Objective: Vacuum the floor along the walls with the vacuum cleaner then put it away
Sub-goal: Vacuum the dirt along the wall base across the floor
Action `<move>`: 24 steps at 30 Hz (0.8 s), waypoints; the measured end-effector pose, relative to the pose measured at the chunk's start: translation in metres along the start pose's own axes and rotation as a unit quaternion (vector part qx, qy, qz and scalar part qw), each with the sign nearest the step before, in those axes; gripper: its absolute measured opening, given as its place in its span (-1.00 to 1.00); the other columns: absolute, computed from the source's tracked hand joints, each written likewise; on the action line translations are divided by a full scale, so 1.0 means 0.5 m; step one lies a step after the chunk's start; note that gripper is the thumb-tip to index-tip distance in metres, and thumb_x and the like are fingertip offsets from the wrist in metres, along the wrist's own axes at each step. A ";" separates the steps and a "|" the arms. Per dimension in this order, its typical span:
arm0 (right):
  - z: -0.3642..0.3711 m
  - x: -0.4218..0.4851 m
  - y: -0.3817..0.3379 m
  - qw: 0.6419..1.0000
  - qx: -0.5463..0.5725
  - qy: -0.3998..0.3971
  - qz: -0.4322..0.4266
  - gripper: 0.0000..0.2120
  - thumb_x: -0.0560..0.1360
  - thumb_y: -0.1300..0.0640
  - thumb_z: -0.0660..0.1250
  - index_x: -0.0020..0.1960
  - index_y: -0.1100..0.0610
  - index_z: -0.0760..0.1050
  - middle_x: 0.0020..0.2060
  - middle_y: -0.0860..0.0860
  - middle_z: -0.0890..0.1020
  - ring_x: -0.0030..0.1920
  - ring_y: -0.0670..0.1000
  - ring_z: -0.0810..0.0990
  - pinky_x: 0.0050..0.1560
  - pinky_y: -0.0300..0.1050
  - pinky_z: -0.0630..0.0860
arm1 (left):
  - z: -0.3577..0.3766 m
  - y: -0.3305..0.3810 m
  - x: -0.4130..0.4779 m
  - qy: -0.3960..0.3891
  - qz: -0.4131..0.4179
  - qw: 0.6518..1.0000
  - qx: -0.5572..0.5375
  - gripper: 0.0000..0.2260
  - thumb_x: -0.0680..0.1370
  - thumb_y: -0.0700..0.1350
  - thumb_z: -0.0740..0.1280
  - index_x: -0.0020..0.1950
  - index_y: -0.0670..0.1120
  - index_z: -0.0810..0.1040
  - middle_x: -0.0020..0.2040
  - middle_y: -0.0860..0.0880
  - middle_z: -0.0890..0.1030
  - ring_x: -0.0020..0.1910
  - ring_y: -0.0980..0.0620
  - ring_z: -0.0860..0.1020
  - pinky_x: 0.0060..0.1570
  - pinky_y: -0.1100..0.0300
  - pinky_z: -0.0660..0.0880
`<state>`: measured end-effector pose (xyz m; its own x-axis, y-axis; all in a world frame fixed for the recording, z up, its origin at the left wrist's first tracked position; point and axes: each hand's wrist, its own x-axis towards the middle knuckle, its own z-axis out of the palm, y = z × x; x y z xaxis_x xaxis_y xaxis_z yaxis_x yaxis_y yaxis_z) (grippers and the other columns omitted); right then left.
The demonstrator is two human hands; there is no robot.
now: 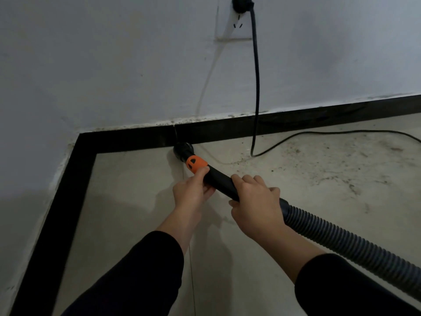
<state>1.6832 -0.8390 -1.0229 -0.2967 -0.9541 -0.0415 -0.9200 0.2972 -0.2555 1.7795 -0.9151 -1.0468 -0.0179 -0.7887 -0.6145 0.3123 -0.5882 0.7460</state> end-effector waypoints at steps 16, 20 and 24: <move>-0.032 -0.058 0.038 1.000 -0.022 -0.007 0.017 -0.66 0.53 0.05 0.28 0.27 -0.04 0.32 0.04 -0.09 0.47 0.12 0.02 0.38 0.03 0.04 0.28 | 0.011 -0.030 -0.050 -0.035 -0.040 0.999 0.010 -0.89 0.48 -0.16 0.46 -0.13 -0.18 0.58 -0.29 -0.09 0.70 -0.25 0.05 0.69 -0.34 0.28 0.60; -0.032 -0.078 0.048 0.999 -0.031 -0.023 0.019 -0.66 0.54 0.04 0.28 0.28 -0.04 0.30 0.05 -0.09 0.48 0.12 0.02 0.39 0.03 0.05 0.30 | 0.006 -0.046 -0.065 -0.040 -0.047 0.998 0.004 -0.89 0.48 -0.17 0.46 -0.14 -0.19 0.58 -0.34 -0.07 0.69 -0.28 0.07 0.69 -0.30 0.26 0.61; -0.044 -0.095 0.055 0.999 -0.038 -0.036 0.010 -0.66 0.54 0.03 0.28 0.28 -0.04 0.30 0.05 -0.09 0.48 0.13 0.02 0.39 0.02 0.03 0.30 | 0.000 -0.049 -0.091 -0.037 -0.055 0.998 0.003 -0.88 0.49 -0.19 0.45 -0.14 -0.22 0.57 -0.29 -0.12 0.69 -0.27 0.04 0.69 -0.31 0.26 0.61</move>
<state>1.6666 -0.7847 -1.0067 -0.2989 -0.9473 -0.1151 -0.9315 0.3158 -0.1804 1.7729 -0.8648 -1.0371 -0.1207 -0.7307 -0.6720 0.2994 -0.6722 0.6772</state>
